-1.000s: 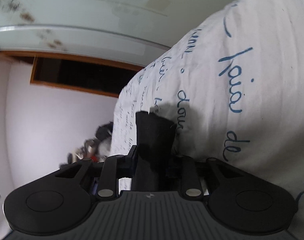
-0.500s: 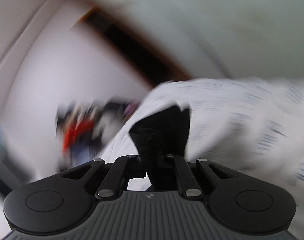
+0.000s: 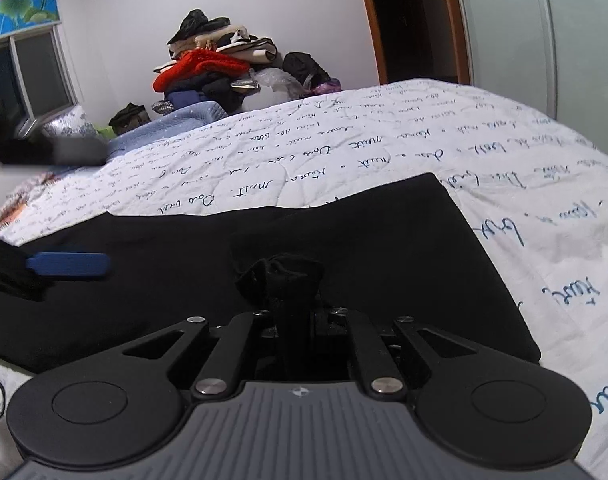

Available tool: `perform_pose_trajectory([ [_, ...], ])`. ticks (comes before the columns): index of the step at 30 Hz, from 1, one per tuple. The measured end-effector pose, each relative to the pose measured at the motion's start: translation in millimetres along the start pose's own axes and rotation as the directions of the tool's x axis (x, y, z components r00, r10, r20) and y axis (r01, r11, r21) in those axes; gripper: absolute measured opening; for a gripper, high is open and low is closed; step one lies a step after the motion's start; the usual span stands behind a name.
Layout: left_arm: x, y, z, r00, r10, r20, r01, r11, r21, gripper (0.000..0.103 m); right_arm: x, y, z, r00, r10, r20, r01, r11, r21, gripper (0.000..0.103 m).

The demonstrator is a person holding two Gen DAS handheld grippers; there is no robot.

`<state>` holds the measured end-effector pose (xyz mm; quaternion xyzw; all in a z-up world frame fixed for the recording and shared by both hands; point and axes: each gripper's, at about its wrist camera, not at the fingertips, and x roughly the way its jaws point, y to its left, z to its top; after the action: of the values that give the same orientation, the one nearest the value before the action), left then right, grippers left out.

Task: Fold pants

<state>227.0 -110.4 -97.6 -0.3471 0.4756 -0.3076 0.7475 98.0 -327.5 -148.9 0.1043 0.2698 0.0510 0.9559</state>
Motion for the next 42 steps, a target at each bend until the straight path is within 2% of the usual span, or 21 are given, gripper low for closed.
perform_pose_trajectory([
  [3,25.9,5.6,7.2,0.998,0.002,-0.068,-0.01,0.994,-0.113,0.09,3.5,2.1,-2.0,1.0,-0.003,0.003,0.003,1.0,-0.006,0.006],
  [6,43.4,7.0,11.4,0.995,0.003,-0.1,-0.02,0.986,-0.163,0.089,3.7,-0.8,-1.4,1.0,0.006,0.003,-0.006,1.0,0.008,0.006],
  [8,54.1,7.9,13.6,0.992,0.006,-0.125,-0.03,0.981,-0.191,0.081,3.8,-2.2,-1.6,1.0,0.012,0.007,-0.012,1.0,0.016,0.006],
  [10,61.8,10.3,14.2,0.988,0.055,-0.148,-0.086,0.973,-0.216,0.056,2.3,-3.6,-2.1,1.0,0.019,0.016,-0.019,0.999,0.026,0.006],
  [11,65.7,10.6,14.3,0.985,0.077,-0.152,-0.109,0.97,-0.215,0.049,1.4,-4.6,-2.1,1.0,0.022,0.021,-0.023,0.999,0.032,0.006],
  [13,71.2,7.1,14.9,0.979,0.135,-0.155,-0.161,0.972,-0.171,0.03,-0.8,-6.5,-2.4,0.999,0.027,0.032,-0.029,0.999,0.043,0.006],
  [16,71.9,1.0,16.6,0.974,0.187,-0.128,-0.201,0.974,-0.108,0.023,-2.8,-7.9,-2.1,0.999,0.035,0.04,-0.037,0.998,0.052,0.006],
  [17,71.9,-2.1,17.3,0.972,0.206,-0.116,-0.215,0.974,-0.074,0.019,-3.5,-7.5,-2.1,0.998,0.036,0.043,-0.038,0.998,0.05,0.006],
  [18,71.2,-5.4,17.1,0.968,0.228,-0.103,-0.232,0.972,-0.031,0.01,-4.5,-6.9,-2.1,0.998,0.037,0.049,-0.04,0.998,0.045,0.007],
  [19,70.0,-7.7,16.2,0.967,0.237,-0.093,-0.237,0.971,0.012,0.007,-5.5,-5.2,-2.1,0.998,0.041,0.053,-0.043,0.998,0.036,0.007],
  [24,51.9,-21.2,13.9,0.971,0.237,-0.035,-0.231,0.964,0.133,0.004,-11.4,12.6,3.6,0.998,0.036,0.055,-0.034,0.999,-0.04,0.007],
  [27,23.9,-26.7,19.8,0.978,0.209,-0.005,-0.205,0.96,0.193,0.004,-20.3,27.0,14.6,0.995,0.068,0.071,-0.064,0.997,-0.051,0.008],
  [30,-8.1,-26.0,30.4,0.979,0.202,0.033,-0.204,0.947,0.248,0.004,-23.4,51.9,22.5,0.991,0.105,0.085,-0.095,0.989,-0.11,0.007],
  [32,-25.0,-13.3,37.2,0.975,0.215,0.057,-0.223,0.942,0.25,0.005,-19.3,73.2,21.9,0.99,0.108,0.086,-0.094,0.984,-0.153,0.007],
  [34,-29.2,8.1,46.2,0.969,0.245,0.042,-0.249,0.947,0.205,0.005,-13.2,95.5,16.0,0.994,0.082,0.073,-0.064,0.973,-0.221,0.012],
  [36,-28.4,43.6,49.0,0.963,0.271,-0.002,-0.269,0.958,0.094,0.004,-12.4,107.0,8.5,0.994,0.084,0.063,-0.066,0.967,-0.245,0.02],
  [38,-26.7,68.1,44.7,0.966,0.258,-0.023,-0.257,0.966,0.03,0.005,-16.8,102.5,3.5,0.99,0.135,0.031,-0.126,0.97,-0.208,0.029],
  [40,-31.2,76.6,40.7,0.976,0.219,-0.003,-0.219,0.976,0.014,0.006,-25.5,87.2,1.7,0.984,0.179,0.018,-0.175,0.973,-0.148,0.045],
  [41,-32.4,77.3,40.9,0.979,0.205,0.001,-0.205,0.979,0.009,0.006,-31.6,76.8,2.1,0.982,0.189,0.025,-0.185,0.976,-0.111,0.057],
  [42,-33.4,78.0,40.6,0.982,0.189,0.003,-0.189,0.982,0.0,0.012,-38.6,63.0,3.8,0.979,0.199,0.041,-0.196,0.979,-0.061,0.065],
])
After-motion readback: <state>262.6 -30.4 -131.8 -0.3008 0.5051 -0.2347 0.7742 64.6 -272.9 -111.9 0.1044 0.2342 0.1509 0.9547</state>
